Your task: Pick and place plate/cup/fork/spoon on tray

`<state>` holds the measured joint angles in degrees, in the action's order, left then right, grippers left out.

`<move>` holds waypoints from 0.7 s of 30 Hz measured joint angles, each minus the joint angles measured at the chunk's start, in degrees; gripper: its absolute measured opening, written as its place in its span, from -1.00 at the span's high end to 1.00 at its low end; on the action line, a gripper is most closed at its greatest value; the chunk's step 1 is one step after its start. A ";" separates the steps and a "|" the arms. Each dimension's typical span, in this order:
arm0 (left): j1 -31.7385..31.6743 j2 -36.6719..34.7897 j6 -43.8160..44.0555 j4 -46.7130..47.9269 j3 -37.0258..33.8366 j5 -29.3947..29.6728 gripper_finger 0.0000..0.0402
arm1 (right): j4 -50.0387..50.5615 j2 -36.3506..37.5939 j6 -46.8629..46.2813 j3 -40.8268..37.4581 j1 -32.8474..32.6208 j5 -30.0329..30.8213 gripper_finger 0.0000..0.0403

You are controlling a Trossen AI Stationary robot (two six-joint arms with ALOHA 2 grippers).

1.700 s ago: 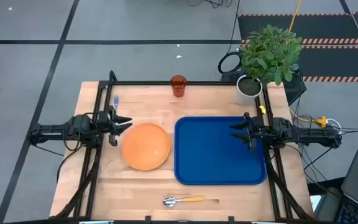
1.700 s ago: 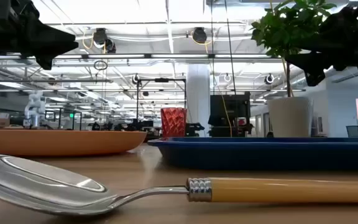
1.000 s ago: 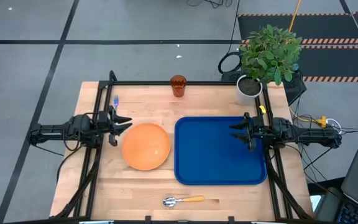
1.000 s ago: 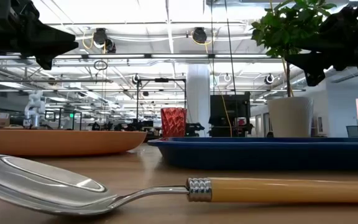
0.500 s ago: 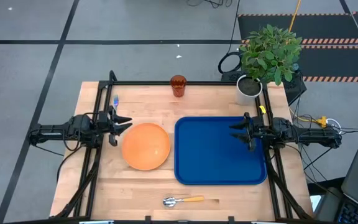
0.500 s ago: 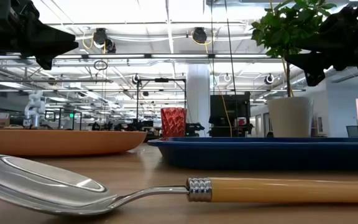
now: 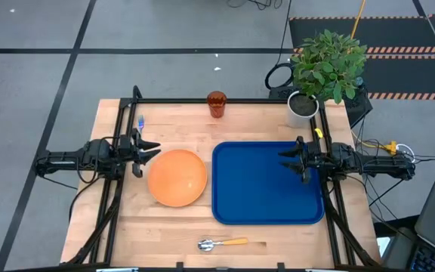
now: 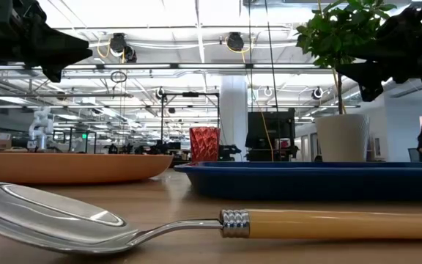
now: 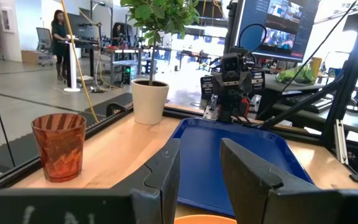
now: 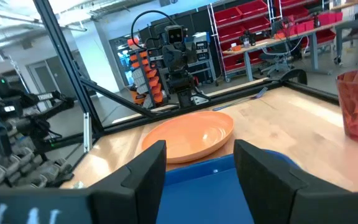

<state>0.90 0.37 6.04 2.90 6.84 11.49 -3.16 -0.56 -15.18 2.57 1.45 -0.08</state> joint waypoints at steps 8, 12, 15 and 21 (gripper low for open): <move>0.01 0.01 0.02 0.00 0.01 0.00 0.41 | -0.02 0.00 3.85 0.00 0.00 0.00 0.10; 0.00 -0.01 0.00 0.00 0.00 0.00 0.41 | -0.02 -0.01 3.71 0.02 0.00 0.00 0.10; -0.01 0.01 0.00 0.00 0.01 0.00 0.41 | -0.02 -0.02 3.71 0.00 0.00 0.00 0.10; 0.01 -0.01 -0.16 0.01 0.01 0.01 0.41 | -0.02 0.00 3.85 0.01 0.00 0.00 0.10</move>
<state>0.91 0.36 5.88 2.90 6.85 11.49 -3.18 -0.56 -11.33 2.58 1.45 -0.08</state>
